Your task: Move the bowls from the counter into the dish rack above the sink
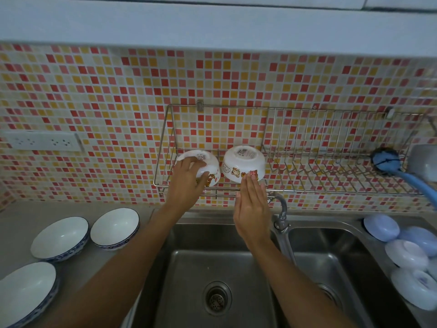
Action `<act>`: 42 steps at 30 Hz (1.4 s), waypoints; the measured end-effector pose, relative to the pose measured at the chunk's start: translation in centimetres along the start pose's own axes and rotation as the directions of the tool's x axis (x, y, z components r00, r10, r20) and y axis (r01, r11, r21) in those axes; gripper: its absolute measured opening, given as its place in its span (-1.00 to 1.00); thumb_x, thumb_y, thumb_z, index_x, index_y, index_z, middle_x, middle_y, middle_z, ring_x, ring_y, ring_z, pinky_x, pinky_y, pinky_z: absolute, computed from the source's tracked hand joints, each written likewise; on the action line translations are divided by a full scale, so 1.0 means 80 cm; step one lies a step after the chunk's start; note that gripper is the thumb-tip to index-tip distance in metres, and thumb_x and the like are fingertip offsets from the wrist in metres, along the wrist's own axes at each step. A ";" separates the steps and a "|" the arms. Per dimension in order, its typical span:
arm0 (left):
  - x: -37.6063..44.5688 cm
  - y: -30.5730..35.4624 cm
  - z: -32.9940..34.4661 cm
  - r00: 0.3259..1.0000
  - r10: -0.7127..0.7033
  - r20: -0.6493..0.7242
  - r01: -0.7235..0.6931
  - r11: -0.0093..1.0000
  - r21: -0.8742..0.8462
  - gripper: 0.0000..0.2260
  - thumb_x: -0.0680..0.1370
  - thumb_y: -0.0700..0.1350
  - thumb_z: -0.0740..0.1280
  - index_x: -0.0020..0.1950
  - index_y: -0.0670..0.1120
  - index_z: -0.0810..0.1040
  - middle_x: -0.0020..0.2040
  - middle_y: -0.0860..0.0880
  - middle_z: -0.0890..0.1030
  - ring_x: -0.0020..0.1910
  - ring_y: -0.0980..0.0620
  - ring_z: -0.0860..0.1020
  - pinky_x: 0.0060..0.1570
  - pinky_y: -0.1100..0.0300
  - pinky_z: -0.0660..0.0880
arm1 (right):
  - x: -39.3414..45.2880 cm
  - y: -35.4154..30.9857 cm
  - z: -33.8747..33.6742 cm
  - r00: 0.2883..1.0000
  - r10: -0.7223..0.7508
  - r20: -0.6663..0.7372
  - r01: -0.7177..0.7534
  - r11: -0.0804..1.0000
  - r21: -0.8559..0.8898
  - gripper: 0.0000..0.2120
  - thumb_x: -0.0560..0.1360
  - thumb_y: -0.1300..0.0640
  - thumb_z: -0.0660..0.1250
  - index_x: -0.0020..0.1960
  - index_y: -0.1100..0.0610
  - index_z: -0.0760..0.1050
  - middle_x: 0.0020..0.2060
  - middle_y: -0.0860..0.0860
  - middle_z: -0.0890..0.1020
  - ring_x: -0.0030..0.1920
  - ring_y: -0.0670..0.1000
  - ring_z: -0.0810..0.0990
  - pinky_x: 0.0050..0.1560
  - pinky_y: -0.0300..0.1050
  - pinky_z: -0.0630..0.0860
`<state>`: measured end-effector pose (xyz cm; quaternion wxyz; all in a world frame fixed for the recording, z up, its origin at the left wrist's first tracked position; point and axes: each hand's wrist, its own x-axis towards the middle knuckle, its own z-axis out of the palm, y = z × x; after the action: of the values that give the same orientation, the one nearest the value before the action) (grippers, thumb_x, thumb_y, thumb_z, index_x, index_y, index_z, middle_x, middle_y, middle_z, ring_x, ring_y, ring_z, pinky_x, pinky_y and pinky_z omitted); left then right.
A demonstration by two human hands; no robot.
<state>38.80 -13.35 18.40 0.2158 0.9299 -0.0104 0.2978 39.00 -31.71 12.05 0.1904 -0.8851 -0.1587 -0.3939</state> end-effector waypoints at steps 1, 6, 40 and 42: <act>-0.005 -0.004 0.001 0.999 0.037 -0.011 -0.037 0.999 0.033 -0.69 0.57 -0.01 0.24 0.25 -0.12 0.53 0.29 -0.15 0.52 0.30 -0.16 0.41 0.31 -0.17 0.38 | 0.000 0.000 0.000 1.000 0.000 0.001 0.000 1.000 -0.002 -0.58 0.64 0.09 0.10 0.41 0.29 0.36 0.39 0.19 0.42 0.47 0.10 0.30 0.50 0.07 0.15; -0.007 -0.014 0.002 0.991 0.114 0.075 -0.125 0.980 0.155 -0.55 0.61 0.09 0.00 0.37 -0.08 0.44 0.40 -0.10 0.45 0.42 -0.09 0.35 0.45 -0.21 0.15 | -0.001 0.000 0.000 1.000 -0.002 -0.018 0.002 1.000 -0.006 -0.59 0.62 0.10 0.14 0.39 0.30 0.38 0.37 0.20 0.45 0.45 0.11 0.33 0.49 0.08 0.16; -0.249 -0.146 -0.116 0.903 -0.396 0.164 0.385 0.918 0.096 -0.28 0.49 0.39 -0.16 0.54 0.02 -0.02 0.58 -0.10 -0.12 0.55 -0.09 -0.13 0.50 -0.06 -0.10 | -0.159 -0.192 0.031 0.762 -0.151 0.630 -0.100 0.934 0.344 -0.38 0.56 -0.09 0.26 0.54 0.07 0.15 0.57 0.06 0.03 0.56 0.12 -0.06 0.50 0.07 0.08; -0.299 -0.186 -0.152 0.864 -0.498 0.077 0.487 0.864 0.129 -0.38 0.56 0.24 0.06 0.54 -0.02 0.06 0.57 -0.15 -0.09 0.55 -0.14 -0.05 0.49 -0.07 -0.04 | -0.193 -0.250 0.043 0.640 -0.248 0.727 -0.150 0.888 0.434 -0.39 0.56 -0.05 0.28 0.53 0.04 0.17 0.56 0.04 0.09 0.56 0.08 0.00 0.50 0.01 0.04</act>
<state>14.68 2.48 8.04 0.2347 0.9263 0.2316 0.1822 22.69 -14.63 2.49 0.2961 -0.8917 -0.3366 0.0621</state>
